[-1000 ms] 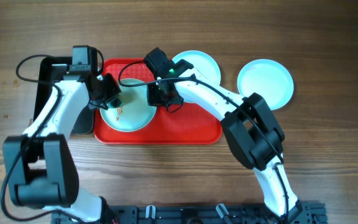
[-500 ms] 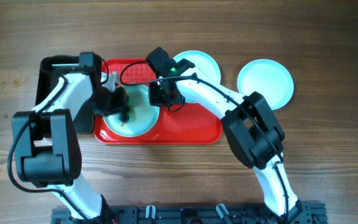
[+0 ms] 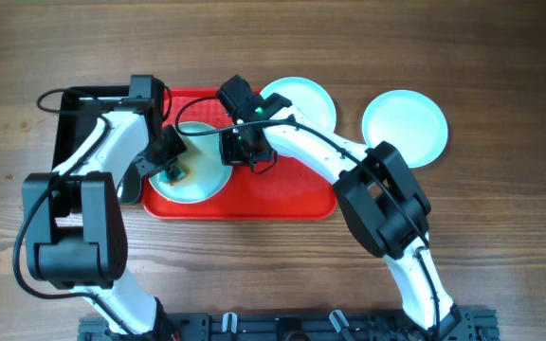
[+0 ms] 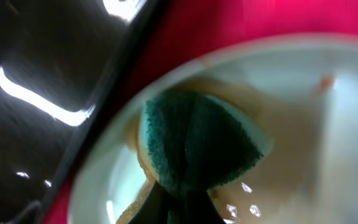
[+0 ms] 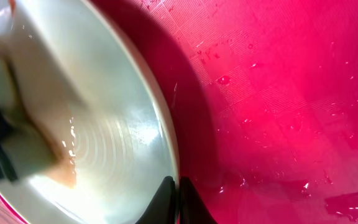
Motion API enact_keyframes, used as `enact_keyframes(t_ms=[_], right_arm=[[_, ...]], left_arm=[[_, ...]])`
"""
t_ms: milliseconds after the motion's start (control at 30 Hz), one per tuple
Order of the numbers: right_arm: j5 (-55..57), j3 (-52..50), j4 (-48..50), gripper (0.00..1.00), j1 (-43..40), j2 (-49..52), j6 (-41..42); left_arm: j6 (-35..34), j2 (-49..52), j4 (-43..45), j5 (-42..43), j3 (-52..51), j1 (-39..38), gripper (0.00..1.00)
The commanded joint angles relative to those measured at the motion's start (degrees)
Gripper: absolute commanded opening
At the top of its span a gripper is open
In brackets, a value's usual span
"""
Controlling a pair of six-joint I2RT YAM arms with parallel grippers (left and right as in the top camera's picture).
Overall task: Clean dirty plates on tray and stack at the side
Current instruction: 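Scrub the second plate with the sponge in the left gripper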
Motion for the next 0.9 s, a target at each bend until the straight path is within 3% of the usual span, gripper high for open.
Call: enact_keyframes(t_ms=[0,100,367,533,600,733,867], right_arm=[[1.2,-0.3,-0.7,0.04,-0.8,1.5,0.2],[1.2,-0.3,-0.4,0.04,-0.8,1.5,0.2],[0.9,-0.3,-0.3,0.04,-0.8,1.5,0.2],[-0.9,-0.3,0.1,0.04,-0.8,1.5,0.0],[-1.6,-0.3,0.2,0.04,-0.8,1.5,0.0],[-3.1,-0.3,0.3,0.04,-0.9,1.5,-1.0],[-4.2,-0.3,0.3,0.04,-1.2,1.5,-1.3]], left_arm=[[-4.8,4.0,4.0,-12.9,-2.6,0.6,0.04],[-4.7,4.0,6.8,-12.3,-2.6,-0.9,0.04],[-4.5,4.0,14.9,-0.3,-2.6,-2.8,0.04],[7.4,4.0,17.2,11.7,-2.6,-2.8,0.04],[9.1,4.0,17.4,15.2,-2.6,-2.8,0.04],[8.0,4.0,16.0,15.6,-2.6,-2.8,0.04],[-2.0,4.0,12.3,14.3,-2.6,-2.8,0.04]])
